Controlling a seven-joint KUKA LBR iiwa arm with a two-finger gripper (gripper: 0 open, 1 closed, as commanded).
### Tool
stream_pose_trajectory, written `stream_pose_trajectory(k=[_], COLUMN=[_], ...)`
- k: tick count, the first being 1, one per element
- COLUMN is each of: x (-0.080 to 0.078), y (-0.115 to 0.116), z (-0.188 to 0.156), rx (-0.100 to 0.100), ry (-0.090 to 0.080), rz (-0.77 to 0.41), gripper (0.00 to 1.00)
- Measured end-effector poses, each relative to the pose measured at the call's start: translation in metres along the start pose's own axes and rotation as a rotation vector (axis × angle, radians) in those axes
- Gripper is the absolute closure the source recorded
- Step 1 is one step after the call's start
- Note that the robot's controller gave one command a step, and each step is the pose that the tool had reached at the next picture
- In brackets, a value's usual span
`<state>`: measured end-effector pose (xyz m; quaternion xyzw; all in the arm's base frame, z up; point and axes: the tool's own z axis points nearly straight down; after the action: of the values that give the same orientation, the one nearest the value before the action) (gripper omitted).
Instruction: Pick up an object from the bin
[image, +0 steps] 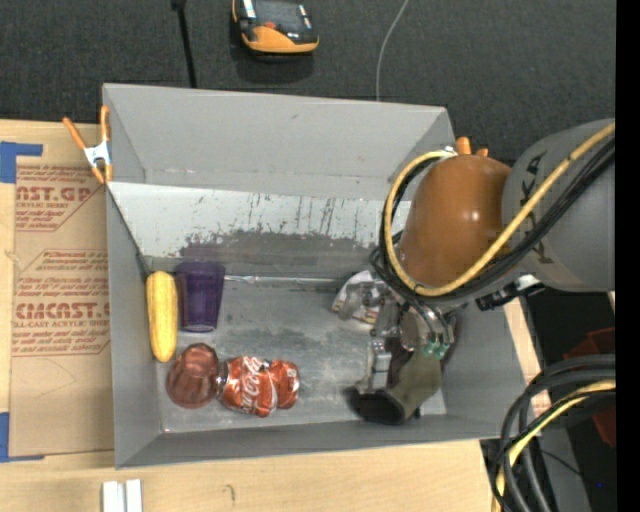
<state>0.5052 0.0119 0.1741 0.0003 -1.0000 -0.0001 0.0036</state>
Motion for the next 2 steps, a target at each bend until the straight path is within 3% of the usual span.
stream_pose_trajectory(k=[1,2], x=[-0.002,-0.006], y=[0.0,-0.014], z=[-0.004,0.016], rx=[0.0,0.001], ry=[-0.008,-0.016], rz=[0.0,-0.075], gripper=[0.0,0.0])
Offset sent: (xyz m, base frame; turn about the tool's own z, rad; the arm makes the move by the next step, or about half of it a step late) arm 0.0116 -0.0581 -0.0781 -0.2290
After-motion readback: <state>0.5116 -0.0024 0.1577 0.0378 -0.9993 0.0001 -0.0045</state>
